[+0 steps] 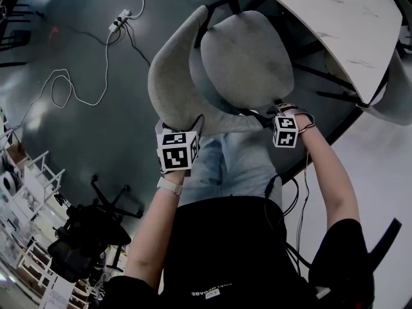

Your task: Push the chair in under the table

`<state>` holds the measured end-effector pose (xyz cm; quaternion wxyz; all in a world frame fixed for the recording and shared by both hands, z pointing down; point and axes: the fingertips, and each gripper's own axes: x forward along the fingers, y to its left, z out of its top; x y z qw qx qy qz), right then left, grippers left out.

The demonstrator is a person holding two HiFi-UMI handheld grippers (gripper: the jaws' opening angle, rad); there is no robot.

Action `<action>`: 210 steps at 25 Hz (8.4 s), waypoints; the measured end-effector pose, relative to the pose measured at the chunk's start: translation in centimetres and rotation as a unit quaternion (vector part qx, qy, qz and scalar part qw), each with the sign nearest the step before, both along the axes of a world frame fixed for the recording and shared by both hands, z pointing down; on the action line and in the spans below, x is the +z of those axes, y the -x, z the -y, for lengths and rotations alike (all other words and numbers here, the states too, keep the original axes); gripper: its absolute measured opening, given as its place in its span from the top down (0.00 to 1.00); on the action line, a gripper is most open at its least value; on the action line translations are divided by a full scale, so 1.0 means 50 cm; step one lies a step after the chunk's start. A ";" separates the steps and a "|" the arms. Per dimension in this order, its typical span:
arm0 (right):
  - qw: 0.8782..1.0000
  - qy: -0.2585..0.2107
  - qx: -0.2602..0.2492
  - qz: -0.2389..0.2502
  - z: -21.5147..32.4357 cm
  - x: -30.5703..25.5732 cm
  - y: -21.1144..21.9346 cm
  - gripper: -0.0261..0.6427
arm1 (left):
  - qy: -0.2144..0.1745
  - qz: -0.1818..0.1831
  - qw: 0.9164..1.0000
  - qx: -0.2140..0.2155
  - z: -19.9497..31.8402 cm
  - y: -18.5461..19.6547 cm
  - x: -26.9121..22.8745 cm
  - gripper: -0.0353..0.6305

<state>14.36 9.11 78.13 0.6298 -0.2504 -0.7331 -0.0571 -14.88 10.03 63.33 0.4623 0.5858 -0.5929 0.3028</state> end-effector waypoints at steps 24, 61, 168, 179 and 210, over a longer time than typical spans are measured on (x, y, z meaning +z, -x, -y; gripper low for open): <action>0.964 0.029 0.205 0.169 -0.155 -0.193 0.396 0.50 | 0.008 0.119 0.964 0.237 0.266 0.188 -0.080 0.35; 0.945 -0.081 0.290 0.125 -0.126 -0.104 0.408 0.75 | 0.208 0.017 0.957 0.203 0.156 0.142 0.060 0.65; 0.990 0.002 0.141 0.007 -0.016 -0.200 -0.055 0.50 | 0.142 -0.062 0.971 0.179 0.153 -0.262 0.018 0.39; 0.992 -0.020 0.115 0.054 0.068 -0.388 0.009 0.50 | 0.059 -0.053 0.984 0.159 0.176 -0.211 -0.121 0.40; 0.676 0.005 0.372 0.637 0.246 -1.176 0.270 0.86 | -0.454 -0.144 0.879 0.027 0.178 -0.097 -0.859 0.94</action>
